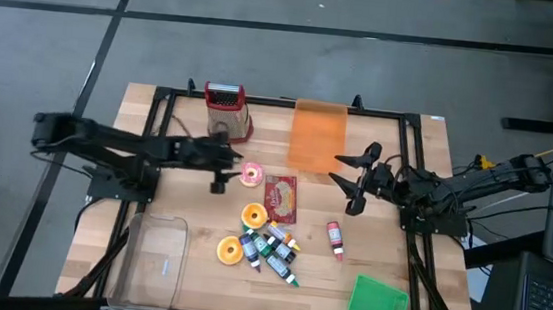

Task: Pick & Place Food Item
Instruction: Put the pink donut into the green bin

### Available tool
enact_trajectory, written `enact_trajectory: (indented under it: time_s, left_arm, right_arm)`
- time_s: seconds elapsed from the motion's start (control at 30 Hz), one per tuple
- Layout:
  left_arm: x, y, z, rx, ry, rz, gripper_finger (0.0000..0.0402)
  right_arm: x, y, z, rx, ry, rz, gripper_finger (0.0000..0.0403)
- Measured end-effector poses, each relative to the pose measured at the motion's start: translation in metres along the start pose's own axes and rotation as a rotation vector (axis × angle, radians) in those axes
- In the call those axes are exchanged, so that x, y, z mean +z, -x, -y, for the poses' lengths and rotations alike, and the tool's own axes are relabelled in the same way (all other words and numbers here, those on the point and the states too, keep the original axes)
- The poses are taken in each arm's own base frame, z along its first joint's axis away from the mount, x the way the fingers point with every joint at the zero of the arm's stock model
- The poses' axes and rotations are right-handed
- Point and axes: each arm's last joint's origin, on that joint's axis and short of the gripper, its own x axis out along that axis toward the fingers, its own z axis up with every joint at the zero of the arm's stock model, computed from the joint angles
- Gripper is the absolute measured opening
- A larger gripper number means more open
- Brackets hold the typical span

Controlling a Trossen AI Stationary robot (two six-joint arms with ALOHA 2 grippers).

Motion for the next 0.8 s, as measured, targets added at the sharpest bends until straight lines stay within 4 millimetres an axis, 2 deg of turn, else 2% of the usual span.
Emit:
enact_trajectory:
  time_s: [0.2, 0.4, 0.8]
  left_arm:
    - [-0.001, -0.034, 0.012, -0.013, -0.148, -0.158, 0.023]
    - [-0.001, -0.056, 0.017, -0.048, -0.214, -0.213, 0.023]
    - [-0.001, -0.062, 0.02, -0.155, -0.195, -0.28, 0.0224]
  right_arm:
    - [-0.001, 0.001, -0.002, 0.013, -0.037, -0.006, 0.023]
    - [0.0, 0.002, -0.004, 0.025, -0.042, -0.006, 0.023]
    - [0.0, 0.002, -0.004, 0.025, -0.042, -0.006, 0.023]
